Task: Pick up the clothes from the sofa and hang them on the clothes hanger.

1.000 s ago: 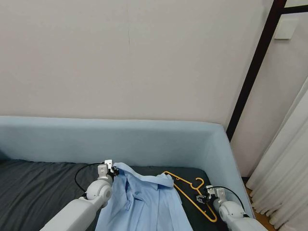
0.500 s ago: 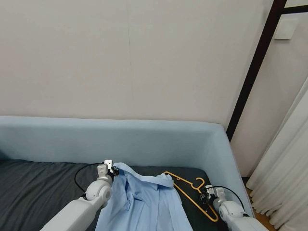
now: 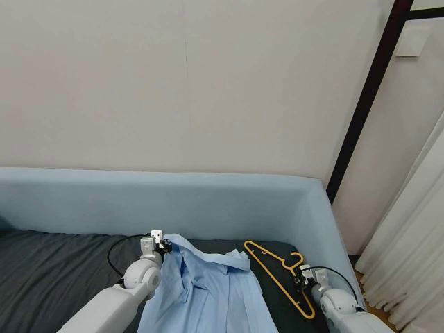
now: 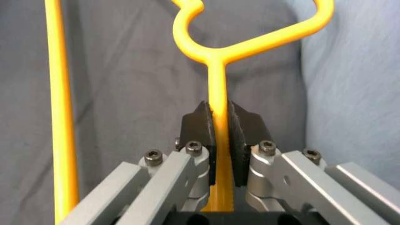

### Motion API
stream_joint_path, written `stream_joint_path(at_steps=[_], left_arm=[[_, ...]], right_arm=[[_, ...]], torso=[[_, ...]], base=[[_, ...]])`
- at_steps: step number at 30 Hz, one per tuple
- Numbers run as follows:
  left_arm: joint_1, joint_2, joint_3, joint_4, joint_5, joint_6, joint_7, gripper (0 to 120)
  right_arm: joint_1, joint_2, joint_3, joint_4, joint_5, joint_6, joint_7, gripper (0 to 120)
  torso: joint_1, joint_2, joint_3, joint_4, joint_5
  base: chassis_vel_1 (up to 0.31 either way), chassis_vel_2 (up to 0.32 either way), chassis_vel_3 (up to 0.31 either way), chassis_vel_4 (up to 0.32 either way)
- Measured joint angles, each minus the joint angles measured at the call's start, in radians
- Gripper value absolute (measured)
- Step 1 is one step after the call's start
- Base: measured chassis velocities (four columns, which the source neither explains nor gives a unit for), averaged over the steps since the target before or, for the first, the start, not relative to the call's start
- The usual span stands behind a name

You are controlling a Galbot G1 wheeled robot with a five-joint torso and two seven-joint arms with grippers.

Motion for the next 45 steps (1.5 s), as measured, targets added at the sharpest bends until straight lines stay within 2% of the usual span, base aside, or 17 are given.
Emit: stream_joint_path(at_steps=[2, 4, 6, 8, 11, 12, 16, 22, 29, 36, 45], left_arm=[[-0.002, 0.002, 0.002, -0.001, 0.0, 0.0, 0.001, 0], [-0.003, 0.002, 0.003, -0.001, 0.0, 0.001, 0.001, 0], [-0.006, 0.002, 0.007, -0.001, 0.0, 0.009, 0.001, 0], [-0.007, 0.003, 0.007, -0.001, 0.0, 0.01, 0.001, 0], [-0.009, 0.009, 0.016, -0.007, 0.0, 0.014, 0.0, 0], [-0.009, 0.009, 0.016, -0.007, 0.0, 0.014, 0.0, 0], [-0.002, 0.023, 0.015, -0.034, -0.002, 0.013, 0.009, 0], [0.02, 0.041, 0.001, -0.064, -0.006, 0.009, 0.016, 0], [0.033, 0.06, -0.014, -0.117, -0.028, 0.001, 0.027, 0], [0.018, 0.071, -0.021, -0.169, -0.088, 0.03, -0.009, 0], [0.015, 0.083, -0.012, -0.236, -0.134, 0.056, -0.049, 0]], right_arm=[[-0.035, -0.043, -0.007, 0.092, -0.022, 0.017, 0.024, 5], [-0.042, -0.052, -0.009, 0.113, -0.025, 0.022, 0.03, 5], [-0.087, -0.1, -0.01, 0.229, -0.033, 0.037, 0.077, 5], [-0.092, -0.104, -0.01, 0.241, -0.033, 0.038, 0.082, 5], [-0.148, -0.169, 0.005, 0.373, -0.036, 0.053, 0.122, 5], [-0.148, -0.169, 0.005, 0.373, -0.036, 0.053, 0.122, 5], [-0.224, -0.232, 0.036, 0.516, -0.076, 0.089, 0.14, 5], [-0.266, -0.252, 0.046, 0.59, -0.141, 0.129, 0.169, 5], [-0.344, -0.266, 0.065, 0.702, -0.322, 0.219, 0.221, 5], [-0.421, -0.266, 0.065, 0.752, -0.464, 0.28, 0.224, 5], [-0.489, -0.252, 0.049, 0.769, -0.561, 0.302, 0.222, 5]], torso=[[0.0, 0.0, 0.0, -0.0001, -0.0002], [0.0, 0.0, 0.0, -0.0001, -0.0001], [0.0, 0.0, 0.0, 0.0, -0.0005], [0.0, 0.0, 0.0, -0.0002, -0.0006], [0.0, 0.0, 0.0, 0.0, -0.0004], [0.0, 0.0, 0.0, 0.0, -0.0004], [0.0, 0.0, 0.0, -0.0003, -0.0004], [0.0, 0.0, 0.0, 0.0001, -0.0002], [0.0, 0.0, 0.0, -0.0001, -0.0003], [0.0, 0.0, 0.0, -0.0001, -0.0002], [0.0, 0.0, 0.0, -0.0001, -0.0002]], base=[[0.0, 0.0, 0.0, 0.0], [0.0, 0.0, 0.0, 0.0], [0.0, 0.0, 0.0, 0.0], [0.0, 0.0, 0.0, 0.0], [0.0, 0.0, 0.0, 0.0], [0.0, 0.0, 0.0, 0.0], [0.0, 0.0, 0.0, 0.0], [0.0, 0.0, 0.0, 0.0], [0.0, 0.0, 0.0, 0.0], [0.0, 0.0, 0.0, 0.0], [0.0, 0.0, 0.0, 0.0]])
